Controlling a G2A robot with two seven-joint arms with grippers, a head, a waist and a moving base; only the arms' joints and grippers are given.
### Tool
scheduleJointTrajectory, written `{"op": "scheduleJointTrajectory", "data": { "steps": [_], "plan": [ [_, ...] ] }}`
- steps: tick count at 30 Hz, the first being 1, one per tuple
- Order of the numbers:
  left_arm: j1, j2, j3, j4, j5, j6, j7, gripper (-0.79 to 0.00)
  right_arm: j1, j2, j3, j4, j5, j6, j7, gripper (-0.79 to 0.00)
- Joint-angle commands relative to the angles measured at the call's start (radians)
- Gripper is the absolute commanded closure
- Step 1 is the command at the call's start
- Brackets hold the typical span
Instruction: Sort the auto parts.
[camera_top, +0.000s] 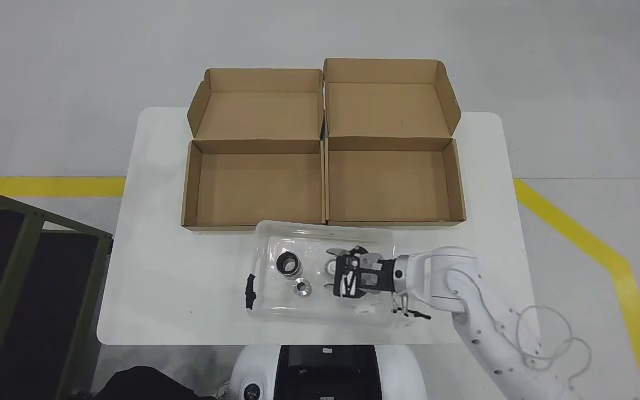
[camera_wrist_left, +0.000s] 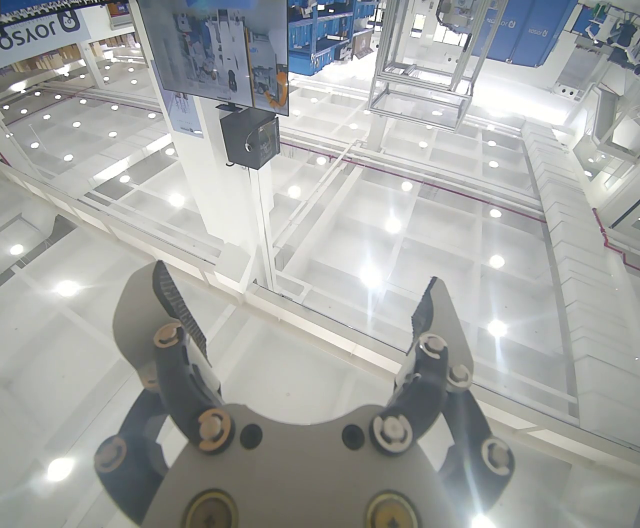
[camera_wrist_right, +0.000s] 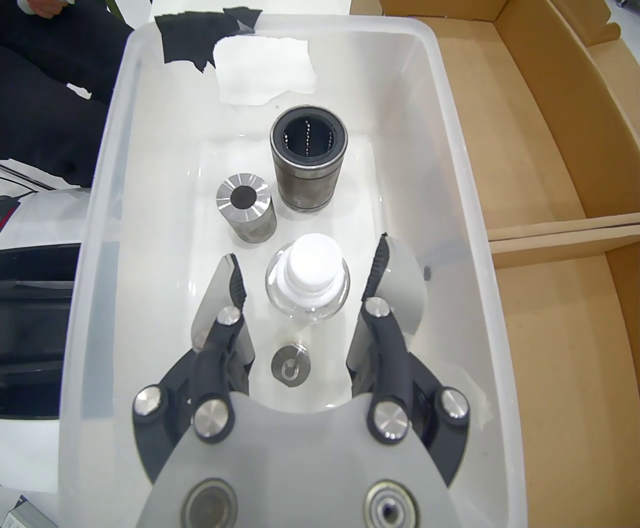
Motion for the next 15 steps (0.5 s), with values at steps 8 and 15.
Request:
{"op": "scheduleJointTrajectory", "data": {
  "steps": [8, 15],
  "plan": [
    [0.0, 0.0, 0.0, 0.0, 0.0, 0.0, 0.0, -0.785, 0.017, 0.001, -0.024, 0.01, 0.008, -0.002, -0.003, 0.0],
    [0.0, 0.0, 0.0, 0.0, 0.0, 0.0, 0.0, -0.785, 0.014, 0.01, -0.012, -0.03, 0.025, -0.03, -0.008, 0.0]
  ]
}}
